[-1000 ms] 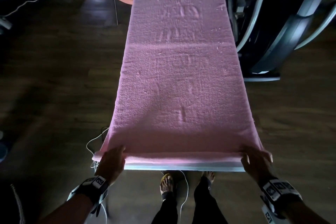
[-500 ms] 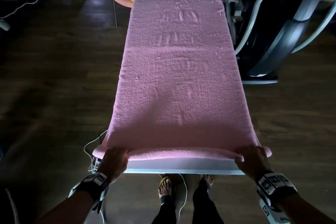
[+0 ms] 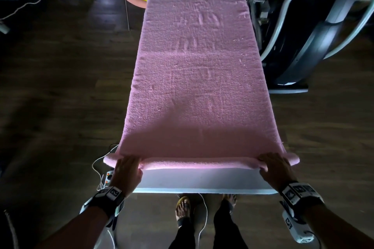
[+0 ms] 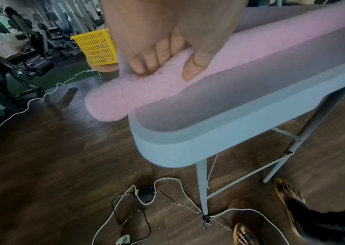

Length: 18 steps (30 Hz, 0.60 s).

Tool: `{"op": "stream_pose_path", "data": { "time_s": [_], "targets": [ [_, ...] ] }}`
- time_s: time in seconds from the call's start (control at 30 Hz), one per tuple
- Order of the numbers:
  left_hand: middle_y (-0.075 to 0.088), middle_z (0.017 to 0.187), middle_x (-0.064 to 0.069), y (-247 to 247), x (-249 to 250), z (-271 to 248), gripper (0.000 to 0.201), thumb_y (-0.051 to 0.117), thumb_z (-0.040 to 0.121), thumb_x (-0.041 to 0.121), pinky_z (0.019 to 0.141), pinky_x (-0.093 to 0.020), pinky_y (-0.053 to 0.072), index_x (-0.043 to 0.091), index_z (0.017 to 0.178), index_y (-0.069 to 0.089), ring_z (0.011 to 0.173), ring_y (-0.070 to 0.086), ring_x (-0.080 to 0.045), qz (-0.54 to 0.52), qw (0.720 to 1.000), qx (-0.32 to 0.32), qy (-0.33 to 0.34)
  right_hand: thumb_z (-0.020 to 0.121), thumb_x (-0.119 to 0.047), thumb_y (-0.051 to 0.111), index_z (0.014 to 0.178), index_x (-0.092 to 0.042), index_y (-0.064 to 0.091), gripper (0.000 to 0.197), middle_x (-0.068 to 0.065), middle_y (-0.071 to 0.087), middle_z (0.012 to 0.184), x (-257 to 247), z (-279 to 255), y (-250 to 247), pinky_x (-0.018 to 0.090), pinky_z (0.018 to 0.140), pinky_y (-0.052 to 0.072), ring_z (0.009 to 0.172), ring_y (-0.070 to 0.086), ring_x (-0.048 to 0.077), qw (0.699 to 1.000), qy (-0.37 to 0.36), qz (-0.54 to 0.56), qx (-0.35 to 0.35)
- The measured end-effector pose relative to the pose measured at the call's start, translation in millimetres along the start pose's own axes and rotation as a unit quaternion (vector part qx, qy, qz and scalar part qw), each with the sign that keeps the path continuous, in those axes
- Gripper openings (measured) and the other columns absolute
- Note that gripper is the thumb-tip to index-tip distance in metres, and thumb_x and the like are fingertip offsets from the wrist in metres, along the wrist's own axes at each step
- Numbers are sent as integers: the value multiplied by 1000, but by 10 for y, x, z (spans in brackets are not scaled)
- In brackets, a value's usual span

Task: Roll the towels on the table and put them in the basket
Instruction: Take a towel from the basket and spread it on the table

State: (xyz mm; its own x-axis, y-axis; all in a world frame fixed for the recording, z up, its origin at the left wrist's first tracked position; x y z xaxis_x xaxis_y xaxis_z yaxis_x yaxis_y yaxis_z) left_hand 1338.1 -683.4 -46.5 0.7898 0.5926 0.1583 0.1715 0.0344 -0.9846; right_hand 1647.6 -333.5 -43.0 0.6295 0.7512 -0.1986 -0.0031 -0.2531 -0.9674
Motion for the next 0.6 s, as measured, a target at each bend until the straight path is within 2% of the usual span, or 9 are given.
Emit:
{"op": "stream_pose_path", "data": {
  "time_s": [0.03, 0.1, 0.17, 0.23, 0.33, 0.4, 0.5, 0.57, 0.6],
  "targets": [
    [68, 79, -8, -4, 19, 11, 34, 48, 70, 24, 74, -39, 44, 7, 94, 66, 71, 65, -29, 1, 1000, -3, 8, 57, -17, 78, 86, -18, 73, 29, 2, 70, 81, 0, 22, -4, 45, 72, 51, 75, 67, 29, 1000, 1, -9, -7],
    [70, 82, -13, -9, 21, 60, 45, 39, 74, 26, 74, -41, 50, 1, 99, 67, 69, 67, -30, -4, 1000, 4, 18, 69, -23, 67, 88, -23, 74, 21, -1, 73, 83, 27, 79, -59, 45, 80, 47, 79, 68, 26, 1000, 7, -23, 2],
    [69, 93, -17, -59, -22, 102, 44, 38, 80, 20, 78, -42, 51, -2, 110, 63, 80, 67, -33, -34, 998, 43, 9, 71, -12, 58, 96, -19, 73, 30, 3, 73, 89, 65, 131, -114, 47, 80, 51, 79, 69, 28, 999, 0, -5, 48],
    [68, 97, -18, -119, -3, 87, 38, 38, 86, 15, 87, -38, 44, 0, 112, 62, 90, 62, -30, -54, 994, 94, 12, 71, 7, 61, 110, -8, 68, 42, 12, 70, 104, 112, 133, -54, 52, 84, 53, 89, 67, 34, 998, -4, 0, 68],
    [70, 100, -18, -86, 117, -81, 43, 37, 96, 25, 91, -35, 45, -2, 104, 69, 94, 64, -27, -41, 989, 126, 68, 68, 5, 75, 119, -6, 65, 53, 15, 66, 117, 143, -38, 146, 47, 92, 49, 102, 64, 35, 998, -30, 23, 56],
    [71, 99, -15, -4, 67, -160, 43, 40, 90, 27, 83, -37, 53, -1, 102, 71, 89, 69, -29, -42, 992, 109, 49, 57, 3, 81, 112, -9, 68, 57, 11, 68, 107, 140, -157, 187, 43, 85, 50, 93, 66, 34, 998, -25, 44, 40],
    [68, 75, -6, -28, 11, -75, 36, 40, 73, 24, 65, -37, 56, 9, 79, 72, 69, 67, -27, -30, 996, 80, 25, 44, -9, 85, 85, -19, 72, 44, 0, 68, 82, 55, -114, 97, 41, 67, 52, 72, 66, 28, 1000, -19, 9, 2],
    [65, 70, -5, -91, 8, 55, 32, 40, 71, 27, 65, -37, 53, 12, 73, 69, 69, 62, -28, -11, 997, 77, 26, 52, -18, 76, 79, -22, 73, 28, 2, 70, 84, 82, -12, 16, 45, 69, 52, 76, 67, 29, 1000, 2, 4, 16],
    [66, 75, -8, -95, -14, 108, 32, 41, 74, 25, 69, -38, 51, 10, 78, 69, 74, 61, -29, -7, 996, 84, 24, 58, -14, 74, 84, -20, 74, 26, 5, 71, 92, 121, 38, -14, 48, 72, 52, 84, 67, 31, 999, 16, 14, 36]
  ]
}}
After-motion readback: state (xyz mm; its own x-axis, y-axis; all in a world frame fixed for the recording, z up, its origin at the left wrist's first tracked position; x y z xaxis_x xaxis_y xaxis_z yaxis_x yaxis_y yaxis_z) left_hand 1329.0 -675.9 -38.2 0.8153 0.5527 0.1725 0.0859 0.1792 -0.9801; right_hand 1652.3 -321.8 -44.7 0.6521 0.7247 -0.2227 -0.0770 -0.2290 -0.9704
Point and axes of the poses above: each hand's wrist, its own z-axis towards the middle knuckle, its own y-axis out of the palm, x = y × z, the point moved 7 cm from there along z, towards the middle knuckle
